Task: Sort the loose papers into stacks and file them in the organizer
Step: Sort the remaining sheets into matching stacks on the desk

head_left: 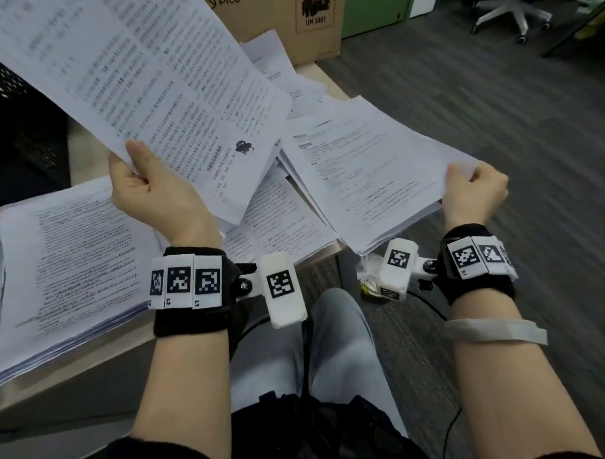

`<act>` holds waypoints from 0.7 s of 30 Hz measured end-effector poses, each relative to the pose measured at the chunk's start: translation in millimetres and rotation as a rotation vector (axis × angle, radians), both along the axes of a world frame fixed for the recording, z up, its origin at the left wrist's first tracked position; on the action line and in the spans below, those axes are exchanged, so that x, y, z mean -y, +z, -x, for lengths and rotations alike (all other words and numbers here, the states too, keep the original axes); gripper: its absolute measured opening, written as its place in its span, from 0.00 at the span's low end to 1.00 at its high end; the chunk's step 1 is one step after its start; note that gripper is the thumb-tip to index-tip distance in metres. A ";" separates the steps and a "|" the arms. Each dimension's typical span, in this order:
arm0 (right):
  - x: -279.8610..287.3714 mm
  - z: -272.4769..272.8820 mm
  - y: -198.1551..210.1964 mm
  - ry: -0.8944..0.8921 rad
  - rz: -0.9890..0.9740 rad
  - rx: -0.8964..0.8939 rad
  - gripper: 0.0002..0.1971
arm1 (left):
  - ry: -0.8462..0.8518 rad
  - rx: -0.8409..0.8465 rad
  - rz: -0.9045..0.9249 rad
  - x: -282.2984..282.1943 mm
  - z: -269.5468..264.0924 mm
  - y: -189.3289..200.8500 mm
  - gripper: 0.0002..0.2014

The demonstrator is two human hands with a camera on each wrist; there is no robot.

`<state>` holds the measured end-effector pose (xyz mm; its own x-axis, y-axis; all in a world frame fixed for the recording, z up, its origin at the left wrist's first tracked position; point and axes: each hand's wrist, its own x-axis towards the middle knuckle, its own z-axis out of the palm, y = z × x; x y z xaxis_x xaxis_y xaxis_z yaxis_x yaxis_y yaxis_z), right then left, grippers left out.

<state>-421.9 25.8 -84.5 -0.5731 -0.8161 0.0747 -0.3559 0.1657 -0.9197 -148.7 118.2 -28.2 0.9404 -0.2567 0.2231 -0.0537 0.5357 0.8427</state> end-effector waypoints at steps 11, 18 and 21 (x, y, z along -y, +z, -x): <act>-12.1 -7.4 -1.7 0.018 0.007 -0.157 0.28 | -0.186 0.009 -0.180 -0.4 6.0 13.2 0.12; -30.8 -38.0 23.8 0.262 0.166 0.060 0.14 | -0.323 -0.035 -0.148 -11.7 4.1 19.0 0.10; -40.8 -62.4 38.1 0.493 0.244 0.219 0.12 | -0.347 -0.039 -0.106 -20.1 -0.7 17.1 0.10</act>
